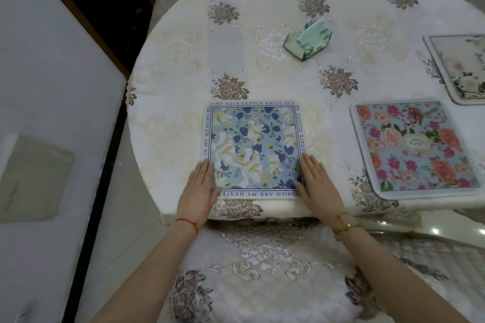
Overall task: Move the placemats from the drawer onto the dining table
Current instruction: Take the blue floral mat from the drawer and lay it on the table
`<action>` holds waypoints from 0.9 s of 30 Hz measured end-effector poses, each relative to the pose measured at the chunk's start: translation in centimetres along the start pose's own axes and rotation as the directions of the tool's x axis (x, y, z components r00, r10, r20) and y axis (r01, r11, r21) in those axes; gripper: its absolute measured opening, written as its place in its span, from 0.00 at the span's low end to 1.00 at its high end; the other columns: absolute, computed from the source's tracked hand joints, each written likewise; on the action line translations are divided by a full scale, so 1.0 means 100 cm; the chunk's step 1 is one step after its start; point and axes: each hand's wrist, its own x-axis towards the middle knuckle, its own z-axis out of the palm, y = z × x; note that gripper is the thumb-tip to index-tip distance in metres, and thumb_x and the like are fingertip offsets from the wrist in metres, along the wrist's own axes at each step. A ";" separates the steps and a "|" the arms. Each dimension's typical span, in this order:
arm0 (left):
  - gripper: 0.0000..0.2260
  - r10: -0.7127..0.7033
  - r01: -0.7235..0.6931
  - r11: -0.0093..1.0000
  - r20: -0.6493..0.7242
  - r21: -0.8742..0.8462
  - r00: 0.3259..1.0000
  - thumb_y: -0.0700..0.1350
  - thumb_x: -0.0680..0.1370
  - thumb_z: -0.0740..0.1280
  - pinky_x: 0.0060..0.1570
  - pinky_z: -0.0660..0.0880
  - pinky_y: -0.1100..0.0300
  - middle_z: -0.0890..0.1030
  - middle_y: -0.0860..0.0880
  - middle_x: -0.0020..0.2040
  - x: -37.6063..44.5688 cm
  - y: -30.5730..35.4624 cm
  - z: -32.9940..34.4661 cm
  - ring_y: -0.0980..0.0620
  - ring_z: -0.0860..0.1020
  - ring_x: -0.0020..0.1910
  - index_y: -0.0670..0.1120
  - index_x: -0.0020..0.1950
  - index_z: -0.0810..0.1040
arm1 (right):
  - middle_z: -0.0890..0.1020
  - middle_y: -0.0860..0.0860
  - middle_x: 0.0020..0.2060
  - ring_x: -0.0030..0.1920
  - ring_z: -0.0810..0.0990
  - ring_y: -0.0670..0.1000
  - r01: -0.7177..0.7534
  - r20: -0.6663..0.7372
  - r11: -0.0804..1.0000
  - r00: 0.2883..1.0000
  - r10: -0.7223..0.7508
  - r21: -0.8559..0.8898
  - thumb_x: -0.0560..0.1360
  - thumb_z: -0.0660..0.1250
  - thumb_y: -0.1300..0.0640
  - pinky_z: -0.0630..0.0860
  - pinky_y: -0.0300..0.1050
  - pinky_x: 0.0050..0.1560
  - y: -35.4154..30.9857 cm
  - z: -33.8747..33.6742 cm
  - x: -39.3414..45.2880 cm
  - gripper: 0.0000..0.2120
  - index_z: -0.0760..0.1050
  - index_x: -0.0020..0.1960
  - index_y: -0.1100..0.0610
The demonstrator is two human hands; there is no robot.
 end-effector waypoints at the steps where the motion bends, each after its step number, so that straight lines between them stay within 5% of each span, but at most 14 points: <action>1: 0.30 0.025 -0.025 1.000 -0.008 -0.002 1.000 0.55 0.81 0.55 0.75 0.42 0.58 0.47 0.48 0.79 0.006 0.003 -0.002 0.52 0.45 0.77 0.44 0.78 0.46 | 0.42 0.49 0.77 0.76 0.39 0.47 0.019 -0.003 1.000 1.000 -0.018 0.007 0.81 0.48 0.43 0.41 0.45 0.76 -0.006 -0.001 0.010 0.31 0.41 0.77 0.55; 9: 0.30 0.063 -0.063 0.998 0.016 -0.003 0.998 0.56 0.82 0.52 0.76 0.43 0.56 0.46 0.47 0.79 0.064 0.020 -0.004 0.51 0.43 0.78 0.44 0.78 0.45 | 0.45 0.51 0.78 0.76 0.39 0.48 0.109 0.055 0.994 0.993 -0.109 0.000 0.81 0.51 0.44 0.39 0.47 0.76 -0.057 0.000 0.096 0.32 0.42 0.78 0.57; 15: 0.30 0.052 -0.052 0.998 -0.015 0.030 0.999 0.57 0.81 0.49 0.76 0.49 0.55 0.49 0.47 0.79 0.044 -0.013 0.002 0.52 0.47 0.78 0.43 0.78 0.47 | 0.43 0.49 0.77 0.77 0.40 0.48 0.080 0.045 0.997 0.996 -0.078 -0.023 0.80 0.47 0.37 0.42 0.46 0.76 -0.017 0.003 0.080 0.35 0.40 0.78 0.55; 27: 0.28 0.070 -0.071 0.997 -0.027 -0.035 0.997 0.55 0.82 0.50 0.76 0.44 0.55 0.48 0.47 0.79 0.154 0.004 -0.030 0.51 0.44 0.78 0.45 0.78 0.45 | 0.47 0.53 0.77 0.77 0.42 0.51 0.098 -0.006 0.995 0.995 -0.098 0.034 0.82 0.49 0.46 0.42 0.49 0.77 -0.059 -0.017 0.183 0.30 0.45 0.78 0.59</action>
